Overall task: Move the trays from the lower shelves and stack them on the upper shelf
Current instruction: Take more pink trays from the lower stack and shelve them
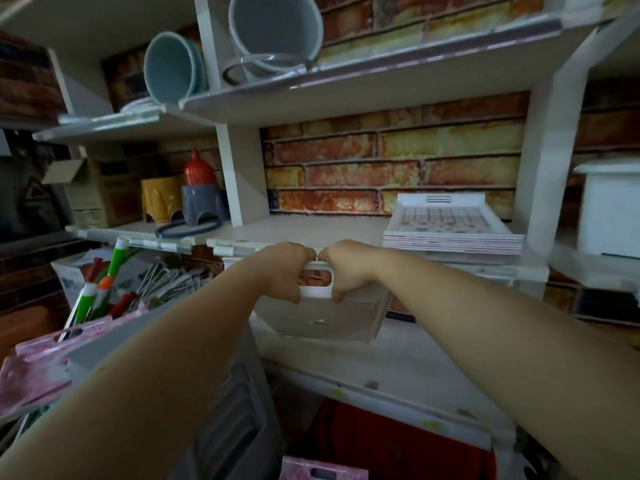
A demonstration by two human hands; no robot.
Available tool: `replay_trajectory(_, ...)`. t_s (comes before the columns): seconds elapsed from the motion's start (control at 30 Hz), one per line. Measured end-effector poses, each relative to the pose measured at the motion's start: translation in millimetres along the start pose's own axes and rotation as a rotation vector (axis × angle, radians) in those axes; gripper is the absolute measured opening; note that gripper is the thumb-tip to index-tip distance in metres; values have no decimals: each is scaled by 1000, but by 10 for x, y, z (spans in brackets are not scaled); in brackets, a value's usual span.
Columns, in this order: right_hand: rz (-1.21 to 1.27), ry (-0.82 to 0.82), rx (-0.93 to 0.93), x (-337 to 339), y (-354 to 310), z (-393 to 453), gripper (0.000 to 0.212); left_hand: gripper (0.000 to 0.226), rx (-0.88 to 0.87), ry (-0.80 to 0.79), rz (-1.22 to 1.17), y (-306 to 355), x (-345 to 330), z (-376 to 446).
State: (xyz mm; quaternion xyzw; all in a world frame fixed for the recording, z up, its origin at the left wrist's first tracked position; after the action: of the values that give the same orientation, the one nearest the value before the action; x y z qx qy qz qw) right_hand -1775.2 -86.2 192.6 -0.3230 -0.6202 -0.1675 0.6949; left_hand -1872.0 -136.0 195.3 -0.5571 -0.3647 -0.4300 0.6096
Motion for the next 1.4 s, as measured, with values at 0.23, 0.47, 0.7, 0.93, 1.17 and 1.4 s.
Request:
replay_trajectory(0.23,41,50,51,361,-168,-14,24,48,31,47,35,-208,367,-59)
replay_trajectory(0.47,71,182,141,678,-358,-66,31,42,88,123,98,-402,771,-156)
replay_trajectory(0.7,61,309,150,834,-452,-19,35,48,145,257,132,-529,919,-174)
replay_trajectory(0.93,-14,407,112,908,-452,115,41,53,137,383,150,-644,907,-39)
replay_trajectory(1.17,-185,557,64,862,-391,337,49,40,112,493,151,-790,753,233)
replay_trajectory(1.4,-235,597,-23,658,-279,591,36,34,70,513,149,-906,439,578)
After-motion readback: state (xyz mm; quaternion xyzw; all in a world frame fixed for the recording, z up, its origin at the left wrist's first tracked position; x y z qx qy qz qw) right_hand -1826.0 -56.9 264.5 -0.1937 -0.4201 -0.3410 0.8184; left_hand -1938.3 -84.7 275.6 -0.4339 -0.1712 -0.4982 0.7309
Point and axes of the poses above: each hand's wrist, its own z-axis towards the middle knuckle, its own x-axis out of the back of the hand, y = z × x, the point moved 3 cm from there along z, towards the middle knuckle, and after that the axes turned 11 degrees about z, right-handed, at the moved point
